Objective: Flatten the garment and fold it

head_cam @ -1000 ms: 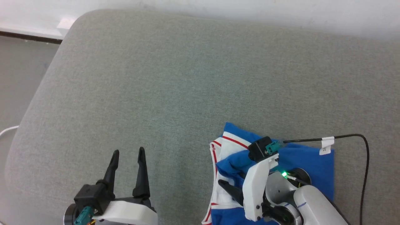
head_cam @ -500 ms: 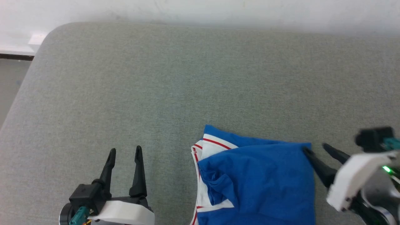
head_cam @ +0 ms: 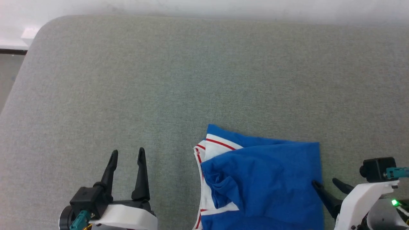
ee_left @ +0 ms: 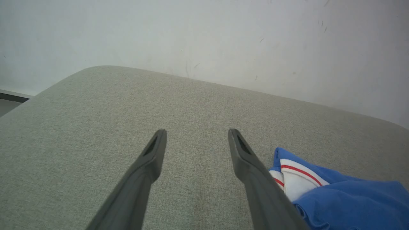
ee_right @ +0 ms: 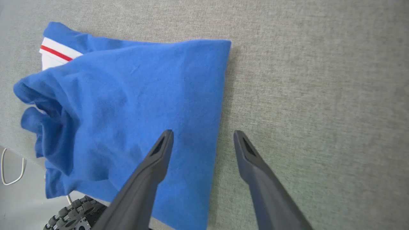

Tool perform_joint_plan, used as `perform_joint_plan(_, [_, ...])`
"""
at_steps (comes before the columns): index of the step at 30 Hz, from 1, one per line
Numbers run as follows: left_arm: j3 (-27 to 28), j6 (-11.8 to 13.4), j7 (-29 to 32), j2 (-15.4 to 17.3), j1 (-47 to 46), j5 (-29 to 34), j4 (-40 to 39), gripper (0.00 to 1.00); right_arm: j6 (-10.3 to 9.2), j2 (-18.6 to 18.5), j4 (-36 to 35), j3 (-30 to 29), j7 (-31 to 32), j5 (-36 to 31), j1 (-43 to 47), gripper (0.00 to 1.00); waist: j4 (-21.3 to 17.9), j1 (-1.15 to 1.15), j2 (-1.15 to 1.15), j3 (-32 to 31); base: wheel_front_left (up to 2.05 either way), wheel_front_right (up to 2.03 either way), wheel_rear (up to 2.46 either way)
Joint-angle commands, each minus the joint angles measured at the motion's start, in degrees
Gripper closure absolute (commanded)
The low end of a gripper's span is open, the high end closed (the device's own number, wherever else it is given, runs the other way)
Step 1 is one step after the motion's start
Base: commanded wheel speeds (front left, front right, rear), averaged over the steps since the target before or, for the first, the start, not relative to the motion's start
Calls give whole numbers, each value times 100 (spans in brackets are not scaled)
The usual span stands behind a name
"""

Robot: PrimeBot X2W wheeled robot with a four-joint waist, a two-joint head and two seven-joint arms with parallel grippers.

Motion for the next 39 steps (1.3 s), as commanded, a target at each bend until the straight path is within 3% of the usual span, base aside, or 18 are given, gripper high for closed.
perform_joint_plan(1, [-9, 25, 2, 34, -47, 44, -31, 0, -5, 1, 77, 20, -45, -28, 14, 0, 91, 0, 0, 77, 0, 0, 0])
perform_joint_plan(10, [-28, 70, 5, 10, -102, 48, -68, 0, -5, -53, 848, 215, -179, 40, -240, 0, 328, 0, 0, 251, 0, 0, 0])
perform_joint_plan(11, [-29, 74, 4, 6, -108, 48, -68, 0, -5, -50, 924, 265, -181, 91, -285, 33, 330, 0, 0, 261, 0, 0, 0])
perform_joint_plan(12, [-29, 74, 4, 6, -108, 48, -68, 0, -5, -50, 924, 265, -181, 91, -285, 33, 330, 0, 0, 261, 0, 0, 0])
perform_joint_plan(13, [-37, 78, 6, 0, -126, 47, -69, 0, -5, -61, 1060, 416, -186, 189, -379, 100, 327, 0, 0, 272, 0, 0, 0])
perform_joint_plan(25, [-72, 96, 36, 24, -170, 57, -78, 0, -5, -247, 1335, 753, -509, 350, -742, 100, 108, 0, 0, 114, 0, 0, 0])
perform_joint_plan(39, [-158, 107, 212, 144, -228, 111, -171, 0, -5, -726, 1524, 1249, -579, 201, -1671, 100, -708, 0, 0, -188, 0, 0, 0])
